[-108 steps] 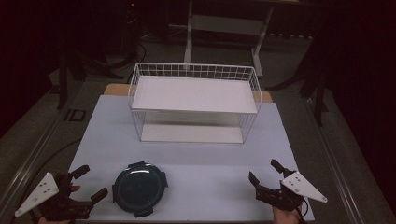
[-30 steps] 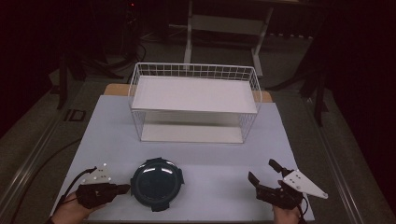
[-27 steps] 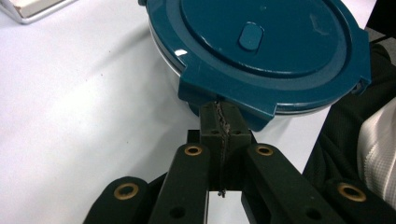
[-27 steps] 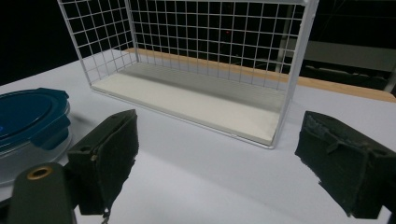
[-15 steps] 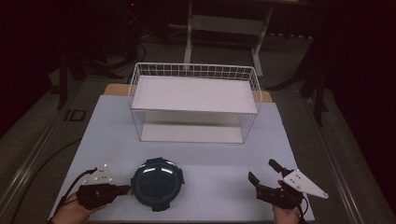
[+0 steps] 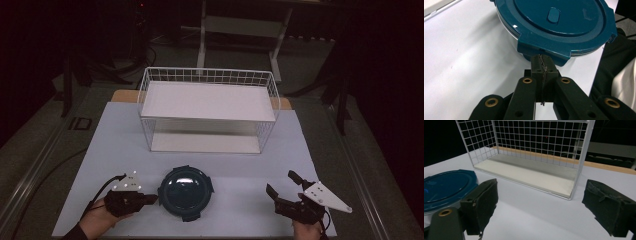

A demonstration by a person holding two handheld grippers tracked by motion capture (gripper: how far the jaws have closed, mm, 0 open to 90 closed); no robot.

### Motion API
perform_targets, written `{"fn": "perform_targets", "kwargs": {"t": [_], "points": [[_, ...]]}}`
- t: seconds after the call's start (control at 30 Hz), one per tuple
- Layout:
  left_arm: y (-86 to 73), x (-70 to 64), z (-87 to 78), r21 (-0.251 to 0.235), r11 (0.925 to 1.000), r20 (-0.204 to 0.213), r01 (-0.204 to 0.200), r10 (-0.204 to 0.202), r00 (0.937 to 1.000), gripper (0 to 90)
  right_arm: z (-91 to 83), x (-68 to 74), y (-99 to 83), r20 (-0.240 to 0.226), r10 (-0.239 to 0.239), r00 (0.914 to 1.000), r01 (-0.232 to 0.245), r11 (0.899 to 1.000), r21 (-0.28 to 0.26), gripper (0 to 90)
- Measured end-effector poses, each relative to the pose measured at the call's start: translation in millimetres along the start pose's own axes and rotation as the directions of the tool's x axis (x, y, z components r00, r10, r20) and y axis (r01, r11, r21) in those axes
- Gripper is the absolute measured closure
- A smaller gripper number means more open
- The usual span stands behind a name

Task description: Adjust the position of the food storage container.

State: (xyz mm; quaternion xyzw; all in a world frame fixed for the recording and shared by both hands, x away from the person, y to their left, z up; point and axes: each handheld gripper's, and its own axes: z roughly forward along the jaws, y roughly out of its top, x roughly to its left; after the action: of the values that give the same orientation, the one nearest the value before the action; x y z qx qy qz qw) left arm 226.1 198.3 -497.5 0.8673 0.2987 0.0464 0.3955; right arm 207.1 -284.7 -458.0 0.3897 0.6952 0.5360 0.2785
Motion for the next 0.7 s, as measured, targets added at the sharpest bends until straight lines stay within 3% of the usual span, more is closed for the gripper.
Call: {"fn": "perform_targets", "kwargs": {"t": [0.33, 0.47, 0.7], "points": [[17.6, 3.2, 17.1, 0.0, 1.0, -0.001, -0.009, 0.009, 1.0, 89.7, -0.3, -0.7, -0.1, -0.002, 0.003, 1.0, -0.003, 1.0, -0.001, 12.5], [27.5, -1.4, 27.9, 0.007, 0.9993, 0.021, -0.037, 0.037, 0.9991, 89.7, 0.0, -1.2, -0.2, -0.006, 0.004, 1.0, -0.004, 1.0, 0.002, 12.5], [39.1, -2.2, 41.7, -0.002, 0.9991, 0.04, -0.043, 0.043, 0.9983, 89.7, 0.4, -1.1, -0.5, -0.008, 0.003, 1.0, -0.003, 1.0, 0.003, 12.5]]}}
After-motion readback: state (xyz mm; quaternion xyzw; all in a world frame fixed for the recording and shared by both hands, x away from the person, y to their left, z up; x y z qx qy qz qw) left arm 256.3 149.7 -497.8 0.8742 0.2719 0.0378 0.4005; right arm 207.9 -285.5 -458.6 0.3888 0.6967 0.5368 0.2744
